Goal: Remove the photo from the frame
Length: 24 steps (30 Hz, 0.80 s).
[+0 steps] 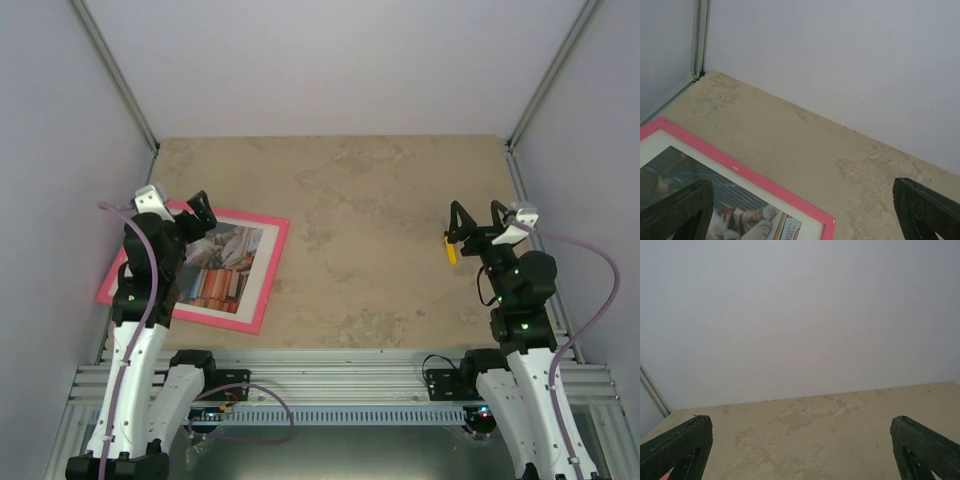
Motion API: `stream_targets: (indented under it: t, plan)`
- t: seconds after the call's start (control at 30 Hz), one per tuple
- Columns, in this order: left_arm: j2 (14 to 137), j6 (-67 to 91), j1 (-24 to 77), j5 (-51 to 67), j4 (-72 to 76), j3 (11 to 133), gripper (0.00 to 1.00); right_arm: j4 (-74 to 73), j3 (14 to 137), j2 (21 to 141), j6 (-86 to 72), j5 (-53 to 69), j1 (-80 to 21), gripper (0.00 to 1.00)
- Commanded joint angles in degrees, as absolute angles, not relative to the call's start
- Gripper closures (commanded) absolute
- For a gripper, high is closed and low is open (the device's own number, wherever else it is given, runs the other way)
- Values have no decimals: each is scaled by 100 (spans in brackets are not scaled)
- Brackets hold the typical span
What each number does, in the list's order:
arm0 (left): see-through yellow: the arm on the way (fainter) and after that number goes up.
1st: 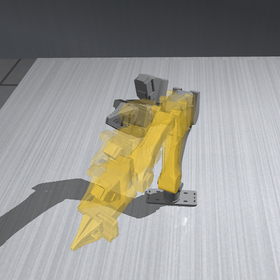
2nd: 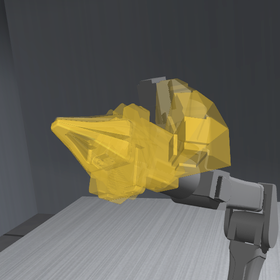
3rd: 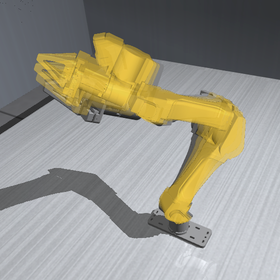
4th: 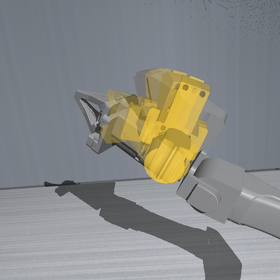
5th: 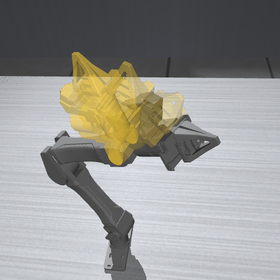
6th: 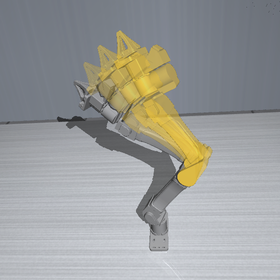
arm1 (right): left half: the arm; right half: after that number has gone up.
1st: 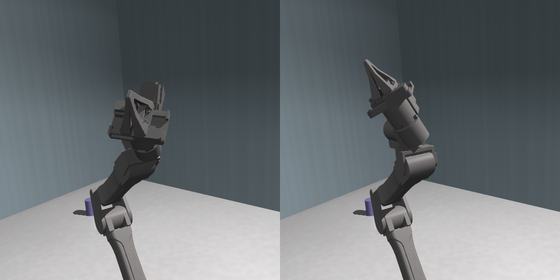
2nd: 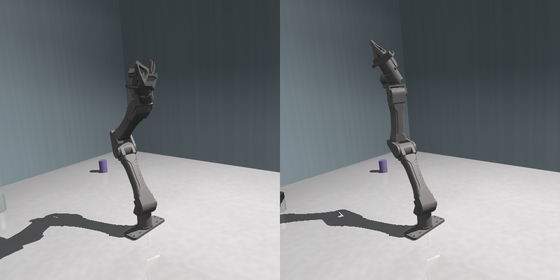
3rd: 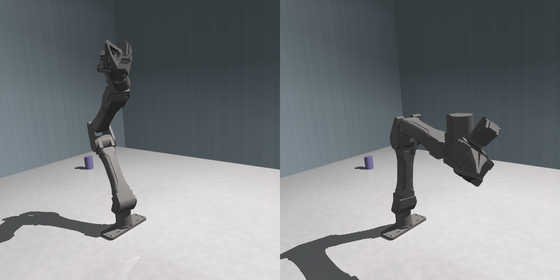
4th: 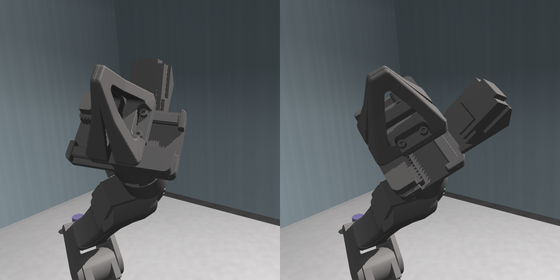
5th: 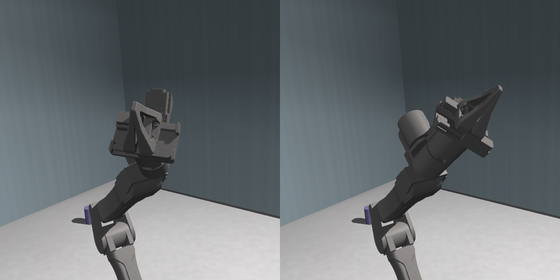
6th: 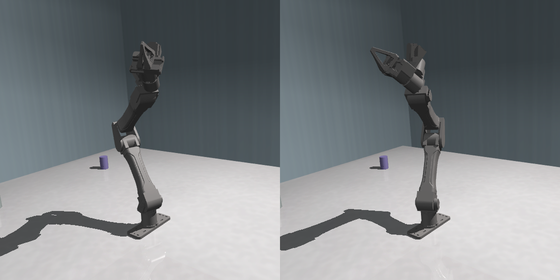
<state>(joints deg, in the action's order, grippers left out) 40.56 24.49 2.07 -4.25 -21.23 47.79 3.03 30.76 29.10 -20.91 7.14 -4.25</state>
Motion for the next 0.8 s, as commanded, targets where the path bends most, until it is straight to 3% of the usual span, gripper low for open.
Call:
stream_targets:
  t: [0.0,0.4,0.77]
  plan:
    - [4089,2518,158,-507,-2100,4942,1,513,2998,2839,-2155,782,-376,2]
    - [4654,2600,158,-518,-2295,5149,1,516,3008,2826,-2154,923,-410,2]
    - [6228,3313,160,-984,-2983,5694,1,553,2944,2587,-2113,737,-693,2]
